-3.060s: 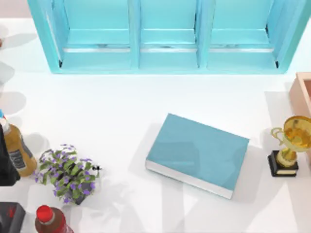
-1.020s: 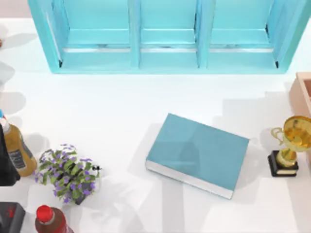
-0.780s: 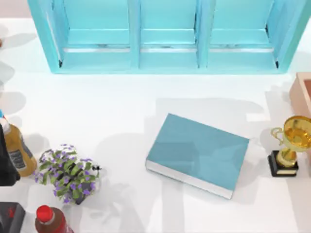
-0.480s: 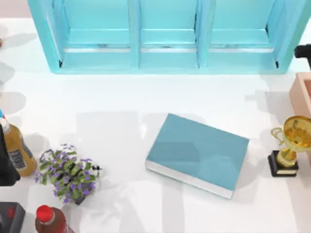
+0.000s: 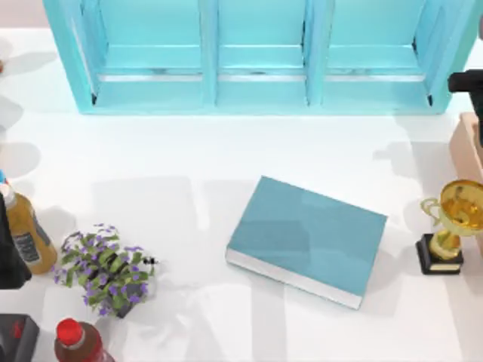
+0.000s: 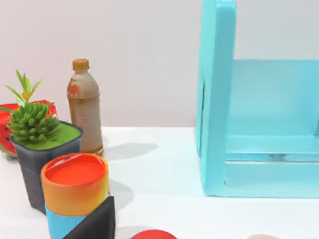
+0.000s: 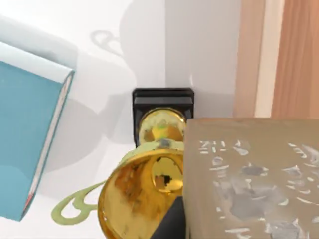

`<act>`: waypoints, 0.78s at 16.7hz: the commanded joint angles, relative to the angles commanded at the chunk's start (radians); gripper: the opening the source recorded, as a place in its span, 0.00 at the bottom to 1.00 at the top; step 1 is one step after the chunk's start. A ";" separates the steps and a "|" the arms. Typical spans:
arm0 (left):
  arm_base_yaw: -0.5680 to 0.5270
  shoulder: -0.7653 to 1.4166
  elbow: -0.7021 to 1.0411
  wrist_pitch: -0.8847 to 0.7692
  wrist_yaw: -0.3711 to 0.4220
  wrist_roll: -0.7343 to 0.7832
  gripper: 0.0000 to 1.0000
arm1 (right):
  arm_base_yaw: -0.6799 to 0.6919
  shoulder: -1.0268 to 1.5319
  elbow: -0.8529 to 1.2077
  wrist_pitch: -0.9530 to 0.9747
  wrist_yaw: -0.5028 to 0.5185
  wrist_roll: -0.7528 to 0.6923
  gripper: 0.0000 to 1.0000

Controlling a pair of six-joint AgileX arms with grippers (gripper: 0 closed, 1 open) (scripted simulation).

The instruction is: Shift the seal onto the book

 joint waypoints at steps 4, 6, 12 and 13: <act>0.000 0.000 0.000 0.000 0.000 0.000 1.00 | 0.111 0.046 0.038 0.088 -0.014 0.107 0.00; 0.000 0.000 0.000 0.000 0.000 0.000 1.00 | 0.196 0.087 0.044 0.141 -0.021 0.193 0.00; 0.000 0.000 0.000 0.000 0.000 0.000 1.00 | 0.446 0.220 0.025 0.239 -0.013 0.430 0.00; 0.000 0.000 0.000 0.000 0.000 0.000 1.00 | 0.469 0.234 0.021 0.240 -0.009 0.455 0.00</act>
